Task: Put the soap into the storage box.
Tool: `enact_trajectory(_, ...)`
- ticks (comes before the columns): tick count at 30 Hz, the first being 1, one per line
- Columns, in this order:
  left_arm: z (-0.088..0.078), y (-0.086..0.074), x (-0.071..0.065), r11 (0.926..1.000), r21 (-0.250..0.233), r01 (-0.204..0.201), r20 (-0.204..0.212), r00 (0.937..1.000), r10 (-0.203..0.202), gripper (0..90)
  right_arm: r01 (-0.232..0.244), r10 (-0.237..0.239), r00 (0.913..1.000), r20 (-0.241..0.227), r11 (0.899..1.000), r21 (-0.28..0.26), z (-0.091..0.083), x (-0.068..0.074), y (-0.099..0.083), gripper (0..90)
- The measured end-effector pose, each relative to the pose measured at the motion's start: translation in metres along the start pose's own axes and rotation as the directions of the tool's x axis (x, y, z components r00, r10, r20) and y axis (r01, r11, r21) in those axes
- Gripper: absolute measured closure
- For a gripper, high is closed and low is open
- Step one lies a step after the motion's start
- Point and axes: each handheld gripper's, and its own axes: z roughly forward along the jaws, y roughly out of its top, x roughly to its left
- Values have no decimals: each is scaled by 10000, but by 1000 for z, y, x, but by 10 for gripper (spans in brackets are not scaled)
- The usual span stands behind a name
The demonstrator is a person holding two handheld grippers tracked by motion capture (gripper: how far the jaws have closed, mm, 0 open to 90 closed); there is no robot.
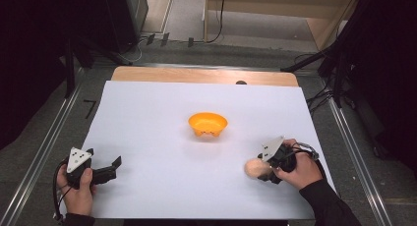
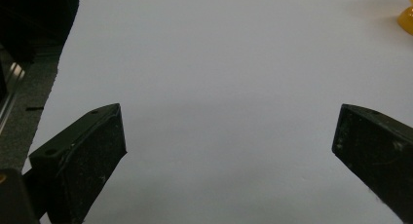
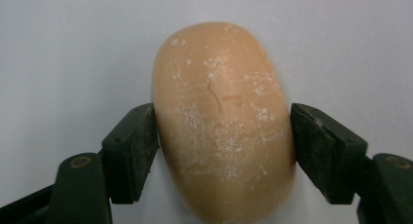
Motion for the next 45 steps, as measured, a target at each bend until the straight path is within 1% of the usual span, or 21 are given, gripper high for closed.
enact_trajectory(4,0,0,0,10000,-3,7,22,10000,-7,0,247,-251,9997,76,9983,520,2,1,7,304)
enact_trajectory(5,0,0,0,10000,-1,11,30,10000,-11,0,247,-251,9997,76,9983,520,2,1,7,304)
enact_trajectory(6,0,0,0,10000,1,9,33,10000,-9,0,147,-150,9999,53,9983,556,2,1,8,307)
enact_trajectory(9,0,0,0,10000,13,-19,42,10000,19,0,220,-225,9997,81,9982,555,3,0,9,307)
enact_trajectory(10,0,0,0,10000,18,-25,42,10000,25,0,125,-129,9999,73,9984,553,3,0,9,307)
enact_trajectory(12,0,0,0,10000,37,-44,31,10000,44,0,120,-120,9999,-20,9987,489,4,-2,8,306)
enact_trajectory(15,0,0,0,10000,42,-45,58,10000,45,0,-12,19,9999,-116,9983,587,5,-2,9,309)
enact_trajectory(18,0,0,-1,10000,54,-41,55,10000,41,0,54,-47,9999,-113,9981,621,4,-3,9,314)
enact_trajectory(22,0,0,-1,10000,53,-39,42,10000,39,0,67,-56,9998,-210,9986,520,4,-3,8,318)
enact_trajectory(25,1,0,0,10000,57,-18,52,10000,18,0,122,-112,9997,-200,9987,492,4,-4,8,319)
enact_trajectory(26,1,0,0,10000,52,-30,72,10000,29,0,155,-147,9997,-174,9987,482,4,-4,9,320)
enact_trajectory(28,1,0,0,10000,43,1,78,10000,-2,0,240,-243,9997,71,9987,443,3,-5,9,321)
enact_trajectory(29,1,0,0,10000,58,-15,84,10000,14,0,84,-95,9997,237,9989,459,2,-5,9,322)
enact_trajectory(31,1,0,0,10000,51,-12,88,10000,11,0,93,-104,9997,220,9988,471,2,-6,8,322)
enact_trajectory(32,1,0,0,10000,56,-23,88,10000,23,0,-35,22,9996,285,9990,456,2,-6,8,322)
enact_trajectory(36,1,0,0,10000,70,-28,95,10000,28,0,-41,27,9993,365,9992,390,2,-9,10,323)
enact_trajectory(37,1,0,0,10000,74,-15,78,10000,15,0,-132,122,9993,359,9995,283,1,-10,11,323)
enact_trajectory(40,1,0,0,10000,90,-18,81,10000,17,0,-136,132,9995,290,9998,153,0,-12,12,323)
enact_trajectory(41,1,0,0,10000,89,-22,73,10000,22,0,-114,105,9994,317,9996,260,0,-14,14,323)
enact_trajectory(42,1,0,0,10000,89,-22,73,10000,22,0,-114,105,9994,317,9996,260,0,-14,14,323)
enact_trajectory(45,1,0,0,10000,73,-15,96,10000,14,0,-88,83,9994,344,9998,151,-5,-18,21,324)
